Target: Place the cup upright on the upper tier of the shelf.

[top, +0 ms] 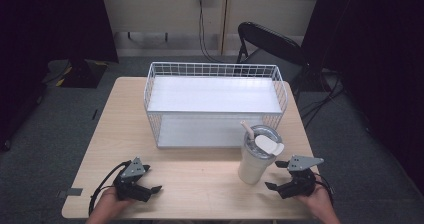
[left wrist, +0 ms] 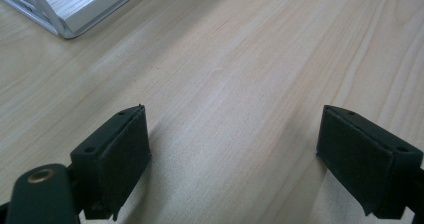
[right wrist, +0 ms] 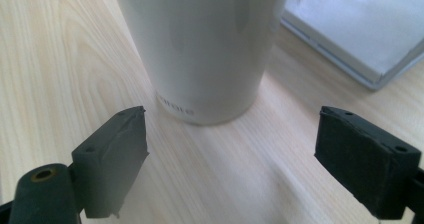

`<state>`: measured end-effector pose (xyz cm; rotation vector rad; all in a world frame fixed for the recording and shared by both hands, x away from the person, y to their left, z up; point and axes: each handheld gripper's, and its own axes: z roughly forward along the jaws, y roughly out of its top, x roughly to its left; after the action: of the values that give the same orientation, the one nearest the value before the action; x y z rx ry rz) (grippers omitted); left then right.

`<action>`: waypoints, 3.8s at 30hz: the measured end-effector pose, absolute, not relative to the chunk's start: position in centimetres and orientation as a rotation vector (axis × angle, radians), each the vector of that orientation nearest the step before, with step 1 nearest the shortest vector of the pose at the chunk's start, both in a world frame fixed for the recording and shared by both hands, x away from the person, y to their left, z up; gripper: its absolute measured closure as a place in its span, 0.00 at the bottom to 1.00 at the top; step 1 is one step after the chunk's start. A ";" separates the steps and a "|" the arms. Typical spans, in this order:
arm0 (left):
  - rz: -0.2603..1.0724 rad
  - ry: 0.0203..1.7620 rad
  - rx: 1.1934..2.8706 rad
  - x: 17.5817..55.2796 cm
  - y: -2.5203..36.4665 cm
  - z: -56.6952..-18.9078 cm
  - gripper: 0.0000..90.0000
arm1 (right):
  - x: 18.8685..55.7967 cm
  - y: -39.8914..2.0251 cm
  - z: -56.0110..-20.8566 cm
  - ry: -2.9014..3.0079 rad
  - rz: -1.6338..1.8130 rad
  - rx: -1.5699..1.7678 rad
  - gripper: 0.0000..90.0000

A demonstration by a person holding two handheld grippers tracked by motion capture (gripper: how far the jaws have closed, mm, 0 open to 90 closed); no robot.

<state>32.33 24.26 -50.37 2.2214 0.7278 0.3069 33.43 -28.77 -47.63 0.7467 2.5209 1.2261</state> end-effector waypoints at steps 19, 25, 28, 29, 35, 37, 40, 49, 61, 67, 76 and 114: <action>0.310 0.733 2.216 32.3 24.2 -50.4 0.14 | 33.8 -28.1 -44.7 2.485 1.357 0.700 0.14; 0.309 0.733 2.216 32.3 24.2 -50.4 0.14 | 34.1 -27.3 -44.4 2.491 1.367 0.668 0.14; 0.303 0.737 2.213 32.3 24.2 -50.4 0.14 | 34.4 -26.7 -44.3 2.479 1.409 0.665 0.13; 0.309 0.733 2.216 32.3 24.2 -50.4 0.14 | 34.4 -26.7 -44.3 2.479 1.409 0.665 0.13; 0.304 0.735 2.213 32.3 24.2 -50.4 0.14 | 35.1 -26.5 -44.0 2.420 1.545 0.698 0.13; 0.304 0.737 2.213 32.3 24.2 -50.4 0.14 | 35.2 -26.3 -43.9 2.412 1.572 0.689 0.12; 0.303 0.737 2.213 32.3 24.2 -50.4 0.14 | 35.4 -26.2 -43.9 2.411 1.575 0.666 0.12; 0.304 0.737 2.213 32.3 24.2 -50.4 0.14 | 35.5 -26.1 -44.1 2.404 1.595 0.641 0.11; 0.307 0.735 2.214 32.3 24.2 -50.4 0.14 | 36.0 -25.7 -44.2 2.410 1.597 0.590 0.10; 0.302 0.736 2.215 32.3 24.2 -50.4 0.14 | 36.3 -25.6 -44.7 2.380 1.651 0.568 0.09; 0.304 0.735 2.216 32.3 24.2 -50.4 0.14 | 36.5 -25.4 -45.0 2.360 1.690 0.557 0.09; 0.305 0.733 2.217 32.3 24.2 -50.4 0.14 | 36.2 -24.3 -45.3 2.286 1.705 0.541 0.10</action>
<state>32.29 24.24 -50.38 2.2166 0.7334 0.3045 36.24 -24.27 -45.27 0.5407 2.2865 1.7053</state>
